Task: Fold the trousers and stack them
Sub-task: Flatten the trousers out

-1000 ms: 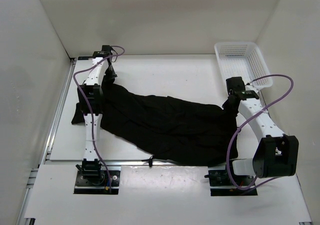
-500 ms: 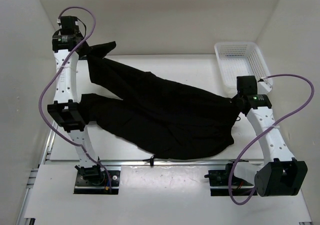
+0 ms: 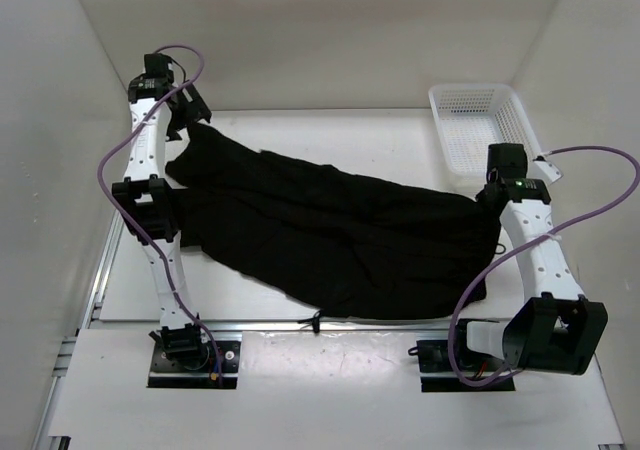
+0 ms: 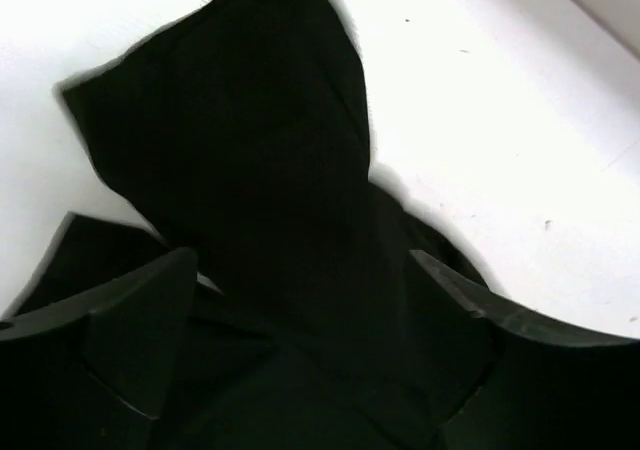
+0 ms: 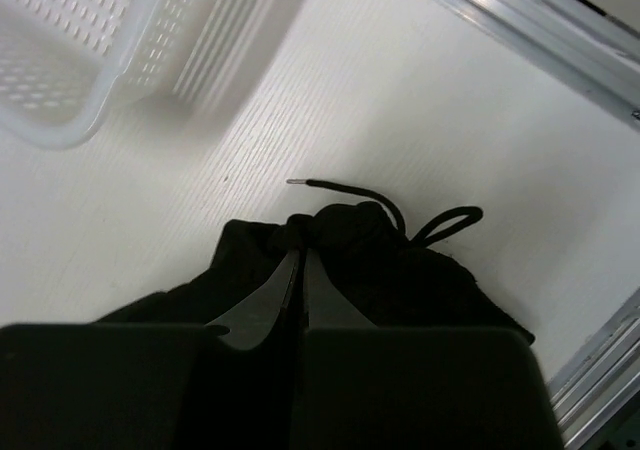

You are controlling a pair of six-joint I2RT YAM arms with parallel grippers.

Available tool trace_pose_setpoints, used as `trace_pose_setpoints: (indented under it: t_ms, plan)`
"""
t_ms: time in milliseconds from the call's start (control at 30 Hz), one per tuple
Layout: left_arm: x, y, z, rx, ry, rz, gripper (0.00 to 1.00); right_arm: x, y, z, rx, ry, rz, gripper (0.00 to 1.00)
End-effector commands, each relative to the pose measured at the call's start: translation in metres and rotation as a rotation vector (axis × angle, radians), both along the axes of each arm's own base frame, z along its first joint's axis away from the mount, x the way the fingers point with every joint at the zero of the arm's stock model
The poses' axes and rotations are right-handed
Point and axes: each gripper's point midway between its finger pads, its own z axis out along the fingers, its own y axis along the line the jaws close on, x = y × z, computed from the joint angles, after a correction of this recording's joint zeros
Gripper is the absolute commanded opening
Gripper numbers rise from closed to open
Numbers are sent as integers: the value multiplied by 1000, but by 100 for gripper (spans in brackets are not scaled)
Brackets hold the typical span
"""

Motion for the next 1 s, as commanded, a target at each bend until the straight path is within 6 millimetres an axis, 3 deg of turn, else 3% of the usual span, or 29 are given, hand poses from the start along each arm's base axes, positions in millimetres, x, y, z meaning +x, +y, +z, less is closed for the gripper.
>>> trace_pose_setpoints:
  t_ms: [0, 67, 133, 167, 300, 333, 400, 433, 467, 533, 567, 700, 733, 767, 800, 833, 867, 967]
  plan:
    - [4, 9, 52, 5, -139, -8, 100, -7, -26, 19, -82, -22, -51, 0]
    - [5, 10, 46, 11, -126, -17, 97, -12, -28, 10, -81, 2, -60, 0]
    - [6, 10, 32, 14, -96, -25, 82, -12, -28, 8, -86, 6, -53, 0]
    - [6, 10, 32, 14, -96, -25, 59, -12, -28, 8, -86, 6, -53, 0]
    - [3, 9, -4, 23, -2, -19, 11, -10, -27, 8, -78, -3, -47, 0]
    - [1, 11, -16, 29, 26, -12, 11, -9, -25, 8, -69, -4, -41, 0]
    - [-5, 12, -32, 27, 74, 1, 27, -10, -25, 8, -74, 0, -34, 0]
    - [-11, 13, -44, 32, 107, 7, 47, -10, -25, 8, -74, 0, -34, 0]
    - [-10, 13, -48, 31, 116, 7, 61, -9, -24, 5, -66, 9, -28, 0]
    - [-15, 16, -67, 25, 160, -1, 67, -9, -24, 5, -70, 13, -22, 0]
    - [-15, 14, -72, 13, 170, -7, 76, -8, -24, 2, -70, 22, -21, 0]
    - [-14, 15, -104, 14, 232, -17, 77, -5, -21, 0, -52, 21, -9, 3]
    - [-15, 17, -108, 23, 243, -11, 77, -5, -21, 0, -52, 21, -9, 12]
    - [-15, 19, -119, 25, 263, 5, 82, -4, -18, -4, -46, 38, 14, 54]
    - [-16, 20, -123, 28, 272, 19, 86, 0, -19, 4, -48, 16, 13, 74]
    - [-19, 22, -129, 39, 294, 26, 88, -7, -25, 5, -53, 31, -35, 89]
    - [-20, 22, -140, 31, 314, 37, 88, -7, -25, 5, -53, 31, -36, 100]
    - [-17, 31, -147, 15, 315, 61, 85, -9, -29, 27, -67, -38, -51, 100]
